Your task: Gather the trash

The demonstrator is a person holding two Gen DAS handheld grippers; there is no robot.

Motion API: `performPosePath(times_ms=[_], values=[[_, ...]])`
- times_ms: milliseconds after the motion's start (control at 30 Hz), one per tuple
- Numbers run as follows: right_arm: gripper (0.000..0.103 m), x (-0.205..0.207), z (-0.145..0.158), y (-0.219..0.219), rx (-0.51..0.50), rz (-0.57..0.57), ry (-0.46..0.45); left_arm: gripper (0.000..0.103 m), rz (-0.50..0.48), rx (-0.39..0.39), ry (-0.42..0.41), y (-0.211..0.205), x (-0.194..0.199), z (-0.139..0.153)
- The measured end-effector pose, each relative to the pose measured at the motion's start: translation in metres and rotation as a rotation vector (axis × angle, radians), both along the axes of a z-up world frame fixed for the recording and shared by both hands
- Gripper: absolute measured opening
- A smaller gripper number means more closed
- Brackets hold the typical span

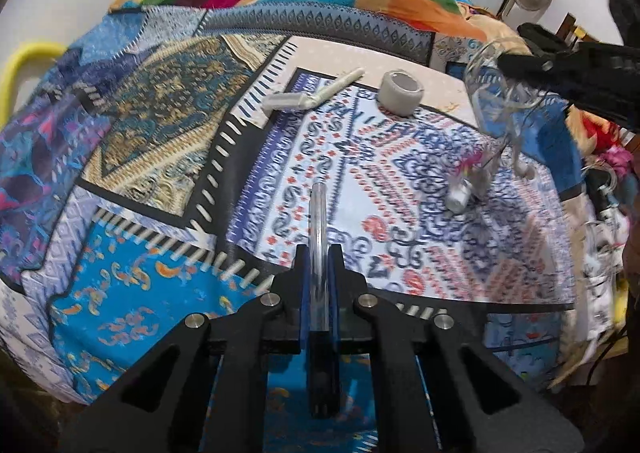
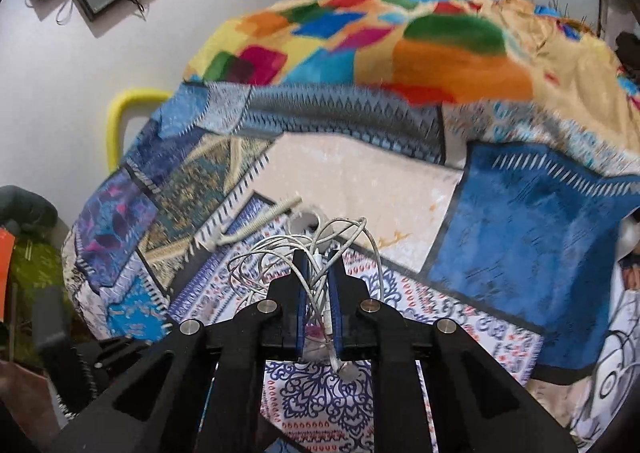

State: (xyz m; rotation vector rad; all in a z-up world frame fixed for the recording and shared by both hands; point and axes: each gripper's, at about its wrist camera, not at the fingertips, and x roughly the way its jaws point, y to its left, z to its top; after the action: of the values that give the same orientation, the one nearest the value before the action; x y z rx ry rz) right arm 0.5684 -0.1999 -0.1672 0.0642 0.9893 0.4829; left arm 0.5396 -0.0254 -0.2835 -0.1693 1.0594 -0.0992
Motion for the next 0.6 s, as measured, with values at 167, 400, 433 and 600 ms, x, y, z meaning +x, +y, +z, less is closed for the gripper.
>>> performPosePath(times_ms=[167, 400, 433, 600], values=[[0.009, -0.012, 0.033, -0.006, 0.025, -0.004, -0.052, 0.007, 0.006, -0.015, -0.022, -0.005, -0.008, 0.014], [0.009, -0.033, 0.072, -0.010, 0.049, 0.016, -0.107, 0.007, 0.009, -0.019, -0.082, -0.010, -0.022, 0.051], [0.009, -0.035, 0.073, -0.010, 0.052, 0.018, -0.103, 0.007, 0.009, -0.020, -0.091, -0.011, -0.024, 0.057], [0.009, -0.045, 0.045, -0.017, 0.033, 0.022, -0.025, 0.007, 0.011, -0.029, -0.110, -0.014, -0.032, 0.067]])
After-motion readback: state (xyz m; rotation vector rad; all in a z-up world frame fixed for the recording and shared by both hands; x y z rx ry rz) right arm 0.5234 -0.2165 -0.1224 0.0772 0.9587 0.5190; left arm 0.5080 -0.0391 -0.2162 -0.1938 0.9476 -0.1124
